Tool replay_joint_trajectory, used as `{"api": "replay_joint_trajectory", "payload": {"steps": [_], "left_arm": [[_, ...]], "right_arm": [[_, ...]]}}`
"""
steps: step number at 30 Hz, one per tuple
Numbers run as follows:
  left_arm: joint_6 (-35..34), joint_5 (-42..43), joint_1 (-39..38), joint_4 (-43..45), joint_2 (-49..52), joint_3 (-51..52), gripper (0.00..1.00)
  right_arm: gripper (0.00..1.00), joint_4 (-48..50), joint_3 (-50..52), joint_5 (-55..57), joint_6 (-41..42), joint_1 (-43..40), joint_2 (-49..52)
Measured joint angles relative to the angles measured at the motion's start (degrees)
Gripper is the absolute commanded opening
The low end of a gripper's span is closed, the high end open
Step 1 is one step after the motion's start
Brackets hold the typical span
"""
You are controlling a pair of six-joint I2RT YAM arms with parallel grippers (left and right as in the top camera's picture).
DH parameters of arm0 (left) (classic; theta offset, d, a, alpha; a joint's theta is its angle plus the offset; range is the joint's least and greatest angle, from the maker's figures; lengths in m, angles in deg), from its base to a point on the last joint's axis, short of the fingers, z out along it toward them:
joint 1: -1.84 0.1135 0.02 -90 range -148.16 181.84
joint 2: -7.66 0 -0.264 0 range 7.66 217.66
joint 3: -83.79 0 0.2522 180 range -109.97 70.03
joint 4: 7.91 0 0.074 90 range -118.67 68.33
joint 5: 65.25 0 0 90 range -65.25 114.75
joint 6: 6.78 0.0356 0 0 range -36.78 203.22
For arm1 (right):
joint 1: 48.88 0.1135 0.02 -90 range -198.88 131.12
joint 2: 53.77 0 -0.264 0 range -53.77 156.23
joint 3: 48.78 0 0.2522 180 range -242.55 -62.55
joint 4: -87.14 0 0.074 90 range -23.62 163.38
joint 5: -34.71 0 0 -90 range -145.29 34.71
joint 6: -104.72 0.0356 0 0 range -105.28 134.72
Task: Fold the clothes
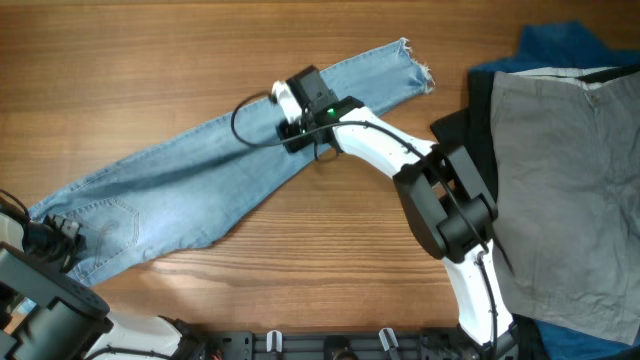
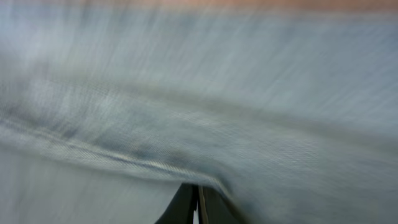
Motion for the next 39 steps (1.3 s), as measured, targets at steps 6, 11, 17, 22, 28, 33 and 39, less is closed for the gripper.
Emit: {"api": "replay_joint_trajectory", "payload": {"steps": [6, 11, 17, 22, 28, 33, 39], "left_arm": [[0.0, 0.0, 0.0, -0.6, 0.0, 0.0, 0.24], [0.0, 0.0, 0.0, -1.1, 0.0, 0.0, 0.24], [0.0, 0.0, 0.0, -0.8, 0.0, 0.0, 0.24], [0.0, 0.0, 0.0, -0.9, 0.0, 0.0, 0.25], [0.0, 0.0, 0.0, -0.9, 0.0, 0.0, 0.25], [0.0, 0.0, 0.0, -1.4, 0.0, 0.0, 0.27], [0.0, 0.0, 0.0, -1.7, 0.0, 0.0, 0.27]], "right_arm": [[0.11, 10.6, -2.3, 6.0, 2.5, -7.8, -2.7], [0.04, -11.6, -4.0, 4.3, 3.3, -12.0, -9.3], [0.04, -14.5, 0.5, -3.4, 2.9, -9.7, -7.1], [0.04, -4.0, 1.1, -4.3, 7.5, -9.5, 0.0], [0.04, 15.7, 1.1, 6.1, 10.3, -12.2, 2.1], [0.06, 7.6, -1.9, 10.1, 6.6, -20.5, -5.4], [0.04, -15.8, -3.7, -1.0, 5.8, -22.1, -9.3]]}}
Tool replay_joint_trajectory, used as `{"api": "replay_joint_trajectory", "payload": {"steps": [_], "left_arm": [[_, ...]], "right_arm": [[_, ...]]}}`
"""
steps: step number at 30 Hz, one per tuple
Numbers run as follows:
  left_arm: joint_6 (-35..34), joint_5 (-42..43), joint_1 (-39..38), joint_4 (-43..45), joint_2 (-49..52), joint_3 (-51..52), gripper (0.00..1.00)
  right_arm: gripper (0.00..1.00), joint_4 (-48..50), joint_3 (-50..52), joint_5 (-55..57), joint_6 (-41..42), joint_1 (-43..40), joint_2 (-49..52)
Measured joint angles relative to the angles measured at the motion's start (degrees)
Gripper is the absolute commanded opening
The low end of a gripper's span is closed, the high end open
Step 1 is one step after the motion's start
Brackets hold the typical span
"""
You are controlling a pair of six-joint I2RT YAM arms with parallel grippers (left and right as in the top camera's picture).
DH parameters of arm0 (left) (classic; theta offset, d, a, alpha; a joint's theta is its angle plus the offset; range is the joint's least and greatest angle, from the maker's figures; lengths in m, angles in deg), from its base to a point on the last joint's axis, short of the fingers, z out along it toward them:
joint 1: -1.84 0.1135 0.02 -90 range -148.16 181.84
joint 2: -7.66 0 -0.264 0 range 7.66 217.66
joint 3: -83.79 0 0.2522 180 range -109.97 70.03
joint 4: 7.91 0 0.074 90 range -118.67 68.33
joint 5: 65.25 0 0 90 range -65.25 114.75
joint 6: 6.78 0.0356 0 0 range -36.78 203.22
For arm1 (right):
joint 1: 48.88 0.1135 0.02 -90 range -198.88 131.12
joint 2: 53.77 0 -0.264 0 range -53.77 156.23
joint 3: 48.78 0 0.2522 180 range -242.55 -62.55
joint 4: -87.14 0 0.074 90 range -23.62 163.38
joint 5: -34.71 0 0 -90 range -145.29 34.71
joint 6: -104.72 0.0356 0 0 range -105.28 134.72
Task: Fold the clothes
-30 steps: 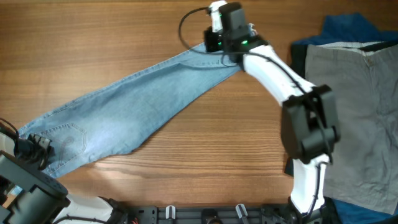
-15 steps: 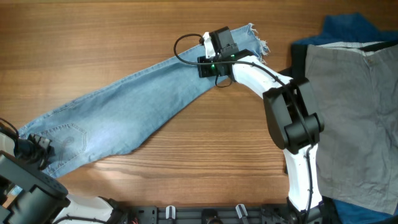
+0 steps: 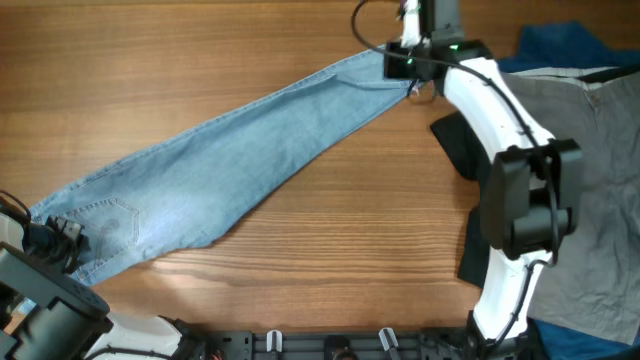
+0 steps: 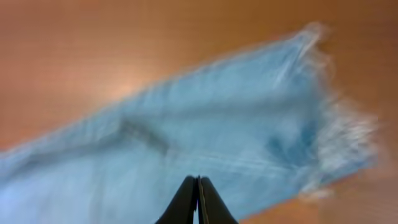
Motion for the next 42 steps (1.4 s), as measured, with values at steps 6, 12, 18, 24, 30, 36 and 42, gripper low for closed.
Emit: {"api": "replay_joint_trajectory", "payload": {"steps": [6, 12, 18, 24, 30, 36, 42], "left_arm": [[0.0, 0.0, 0.0, -0.1, 0.0, 0.0, 0.27], [0.0, 0.1, 0.0, -0.4, 0.0, 0.0, 0.31], [2.6, 0.7, 0.0, -0.9, 0.0, 0.0, 0.45], [7.8, 9.2, 0.0, -0.9, -0.1, 0.0, 0.49], [15.9, 20.1, -1.7, -1.1, -8.4, 0.0, 0.49], [20.1, 23.5, -10.5, -0.8, -23.2, -0.1, 0.57], [20.7, 23.9, -13.5, -2.8, -27.2, -0.1, 0.57]], "right_arm": [[0.04, 2.5, 3.2, -5.1, 2.1, 4.2, 8.1], [0.04, 30.6, 4.0, -2.4, 10.6, 1.6, 12.3], [0.32, 26.8, 2.4, -1.9, 14.3, -7.0, 7.0], [0.64, 6.0, 1.9, -3.4, 7.1, -9.2, 3.0], [0.74, 9.7, 2.4, -2.8, 1.6, -8.9, 4.0], [0.74, 15.6, 2.3, -2.0, -3.7, -9.0, 10.8], [0.75, 15.5, 2.1, -2.3, -2.8, -10.0, 11.0]]}}
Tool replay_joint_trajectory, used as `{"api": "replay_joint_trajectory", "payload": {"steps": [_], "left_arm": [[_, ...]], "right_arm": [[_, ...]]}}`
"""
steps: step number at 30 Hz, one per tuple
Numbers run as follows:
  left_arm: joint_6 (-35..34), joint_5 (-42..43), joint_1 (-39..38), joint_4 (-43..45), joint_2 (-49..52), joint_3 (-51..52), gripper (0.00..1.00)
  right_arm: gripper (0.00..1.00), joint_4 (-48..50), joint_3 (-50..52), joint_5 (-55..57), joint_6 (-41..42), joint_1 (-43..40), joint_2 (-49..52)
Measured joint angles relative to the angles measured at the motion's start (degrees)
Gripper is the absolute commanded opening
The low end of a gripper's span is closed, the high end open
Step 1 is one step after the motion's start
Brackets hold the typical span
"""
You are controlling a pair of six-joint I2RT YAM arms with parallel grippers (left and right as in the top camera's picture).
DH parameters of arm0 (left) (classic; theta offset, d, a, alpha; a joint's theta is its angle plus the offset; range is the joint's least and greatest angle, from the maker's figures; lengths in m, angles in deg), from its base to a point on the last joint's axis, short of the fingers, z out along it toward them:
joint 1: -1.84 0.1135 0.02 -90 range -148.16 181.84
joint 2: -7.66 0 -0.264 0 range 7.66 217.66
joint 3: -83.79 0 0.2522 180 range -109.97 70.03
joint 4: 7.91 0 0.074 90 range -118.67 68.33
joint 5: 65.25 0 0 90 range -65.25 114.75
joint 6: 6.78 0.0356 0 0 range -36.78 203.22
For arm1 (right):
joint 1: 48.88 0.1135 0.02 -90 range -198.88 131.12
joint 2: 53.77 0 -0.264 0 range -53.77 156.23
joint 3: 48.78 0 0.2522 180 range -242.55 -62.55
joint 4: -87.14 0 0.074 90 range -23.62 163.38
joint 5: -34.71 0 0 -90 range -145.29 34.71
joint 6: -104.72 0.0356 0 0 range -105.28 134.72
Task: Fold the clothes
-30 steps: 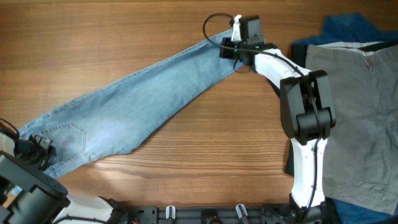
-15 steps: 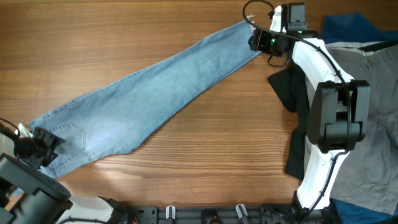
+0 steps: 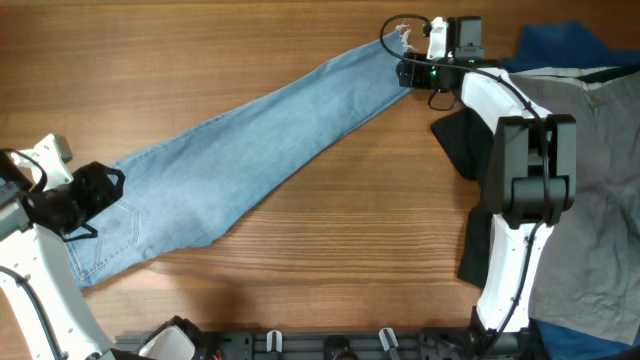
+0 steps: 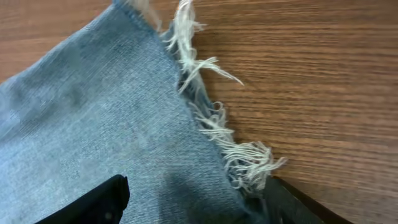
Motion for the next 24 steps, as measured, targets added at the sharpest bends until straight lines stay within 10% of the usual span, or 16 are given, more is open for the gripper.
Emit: {"api": "replay_joint_trajectory", "payload": {"steps": [11, 17, 24], "left_arm": [[0.0, 0.0, -2.6, -3.3, 0.0, 0.0, 0.57], [0.0, 0.0, -2.6, -3.5, 0.0, 0.0, 0.56], [0.0, 0.0, -2.6, -2.2, 0.0, 0.0, 0.56]], "right_arm": [[0.63, -3.0, -0.7, -15.7, 3.5, -4.7, 1.2], [0.1, -1.2, -1.3, -21.9, 6.8, -2.1, 3.8], [0.04, 3.0, -0.8, -29.4, 18.7, -8.1, 4.2]]}}
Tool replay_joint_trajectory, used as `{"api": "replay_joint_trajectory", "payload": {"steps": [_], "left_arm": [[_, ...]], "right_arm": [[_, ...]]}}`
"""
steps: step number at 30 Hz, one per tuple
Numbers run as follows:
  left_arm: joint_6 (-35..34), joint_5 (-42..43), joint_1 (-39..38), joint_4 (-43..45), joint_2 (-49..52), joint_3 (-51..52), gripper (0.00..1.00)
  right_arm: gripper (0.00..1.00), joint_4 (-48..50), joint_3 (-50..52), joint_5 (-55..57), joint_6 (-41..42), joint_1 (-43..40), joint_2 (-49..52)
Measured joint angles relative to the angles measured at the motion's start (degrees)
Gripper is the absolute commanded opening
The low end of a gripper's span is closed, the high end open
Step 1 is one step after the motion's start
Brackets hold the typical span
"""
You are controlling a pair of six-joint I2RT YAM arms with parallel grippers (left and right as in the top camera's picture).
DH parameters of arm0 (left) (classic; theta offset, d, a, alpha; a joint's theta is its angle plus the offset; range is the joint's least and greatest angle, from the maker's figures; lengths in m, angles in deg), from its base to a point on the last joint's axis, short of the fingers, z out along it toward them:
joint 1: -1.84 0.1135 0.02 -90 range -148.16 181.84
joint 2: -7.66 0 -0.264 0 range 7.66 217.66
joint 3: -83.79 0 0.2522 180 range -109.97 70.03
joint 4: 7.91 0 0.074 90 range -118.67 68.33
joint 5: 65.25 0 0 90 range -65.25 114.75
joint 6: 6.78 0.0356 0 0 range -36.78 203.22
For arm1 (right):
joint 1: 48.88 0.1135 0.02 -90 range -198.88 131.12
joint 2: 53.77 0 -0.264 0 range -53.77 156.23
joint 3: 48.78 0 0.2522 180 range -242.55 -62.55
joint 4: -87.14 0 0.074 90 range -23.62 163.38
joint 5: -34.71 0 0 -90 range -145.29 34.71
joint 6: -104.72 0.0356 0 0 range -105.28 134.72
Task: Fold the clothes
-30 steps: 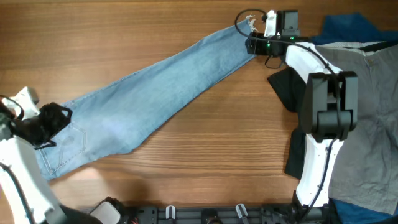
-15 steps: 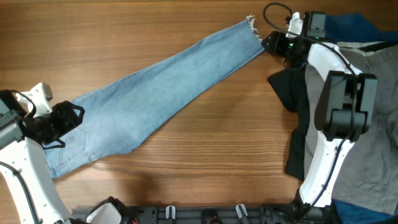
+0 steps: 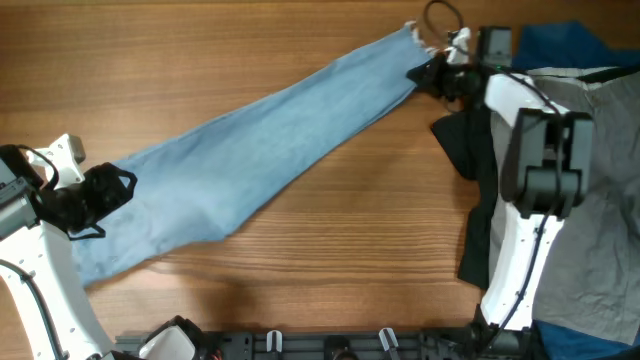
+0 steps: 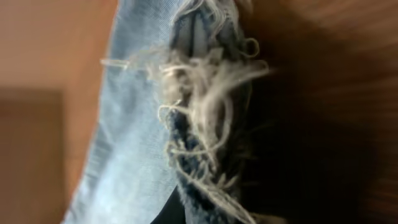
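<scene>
Light blue jeans lie stretched out diagonally on the wooden table, waist at the lower left and frayed hem at the upper right. My right gripper is at that hem. In the right wrist view the frayed hem is bunched up and raised, held between the jaws of the right gripper, which is shut on it. My left gripper rests over the waist end of the jeans. The overhead view does not show whether its fingers are open or shut.
A pile of other clothes fills the table's right side: a grey garment, a black one under its left edge, and a dark blue one at the back. The right arm's base stands at the front right.
My right gripper was open with a finger on either side of the flat hem. Now it is shut on the hem, which is bunched and lifted. The left gripper has shifted slightly right on the waist.
My right gripper was first shut and pressed on the middle of the jeans leg, with the left arm low at the corner. Then it was shut above the hem. Then it stood open at the hem while the left gripper was over the waist. Now it holds the hem.
</scene>
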Motion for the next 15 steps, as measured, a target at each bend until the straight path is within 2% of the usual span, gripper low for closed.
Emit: {"api": "replay_joint_trajectory", "payload": {"steps": [4, 7, 9, 12, 15], "left_arm": [[-0.1, 0.0, 0.0, 1.4, 0.0, 0.0, 0.57], [-1.7, 0.0, 0.0, 1.9, 0.0, 0.0, 0.56], [-3.1, 0.0, 0.0, 1.2, 0.0, -0.2, 0.56], [-6.2, 0.0, 0.7, -3.3, 0.0, -4.0, 0.56], [-7.7, 0.0, 3.5, -9.5, -0.2, -10.9, 0.57]], "right_arm": [[0.04, 3.3, 0.2, -0.5, 2.0, -7.3, -13.4], [0.04, 3.7, 0.1, -4.0, 2.2, -7.8, -25.0], [0.04, 3.8, 0.0, -5.5, 2.1, -4.7, -29.9], [0.04, 3.2, 0.0, -6.5, 1.8, 4.8, -33.9], [0.04, -6.0, -0.3, -3.0, 1.0, 14.6, -34.6]]}}
